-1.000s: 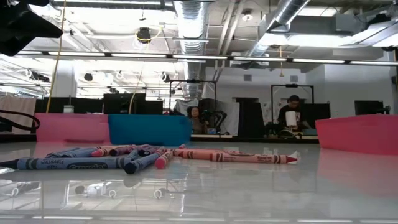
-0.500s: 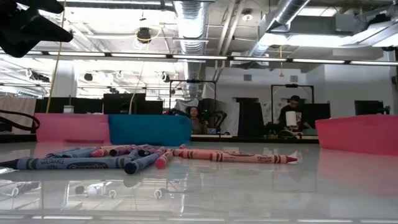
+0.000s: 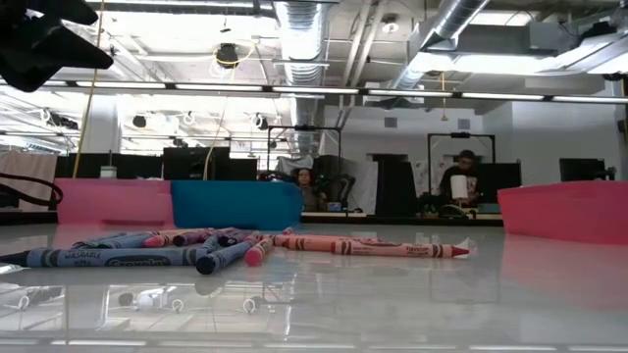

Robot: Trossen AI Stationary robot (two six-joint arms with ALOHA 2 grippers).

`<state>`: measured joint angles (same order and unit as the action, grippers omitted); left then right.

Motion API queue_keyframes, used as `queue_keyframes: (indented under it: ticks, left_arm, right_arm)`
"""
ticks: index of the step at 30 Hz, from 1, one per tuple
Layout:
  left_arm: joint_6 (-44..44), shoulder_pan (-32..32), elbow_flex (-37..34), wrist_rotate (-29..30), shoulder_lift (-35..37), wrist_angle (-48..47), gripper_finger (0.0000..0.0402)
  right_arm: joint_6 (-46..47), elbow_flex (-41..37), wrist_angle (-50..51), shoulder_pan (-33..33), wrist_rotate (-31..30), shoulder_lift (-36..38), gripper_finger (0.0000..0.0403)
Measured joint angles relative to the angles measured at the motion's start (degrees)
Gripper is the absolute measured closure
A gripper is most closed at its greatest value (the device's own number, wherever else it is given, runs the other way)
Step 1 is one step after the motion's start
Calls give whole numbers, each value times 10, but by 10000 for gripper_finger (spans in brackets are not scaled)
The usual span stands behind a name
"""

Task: Sort crayons
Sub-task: Put the pink crayon into the yellow bin

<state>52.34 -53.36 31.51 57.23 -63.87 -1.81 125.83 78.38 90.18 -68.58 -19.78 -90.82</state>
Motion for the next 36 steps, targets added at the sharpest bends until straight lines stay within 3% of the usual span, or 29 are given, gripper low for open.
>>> queue_keyframes:
  ticks: [6,9,21,30,36]
  left_arm:
    - [4,0,0,3,0,-6,203]
    - [5,0,0,5,0,-6,203]
    - [9,0,0,5,0,-7,203]
    - [10,0,0,5,0,-8,203]
    - [11,0,0,5,0,-9,203]
  right_arm:
    - [55,-71,-12,-1,122,15,395]
    - [60,-96,-30,17,151,15,395]
    - [58,-132,-141,55,154,15,395]
    - [57,-134,-135,62,158,-11,395]
    - [55,-134,-139,59,208,-59,395]
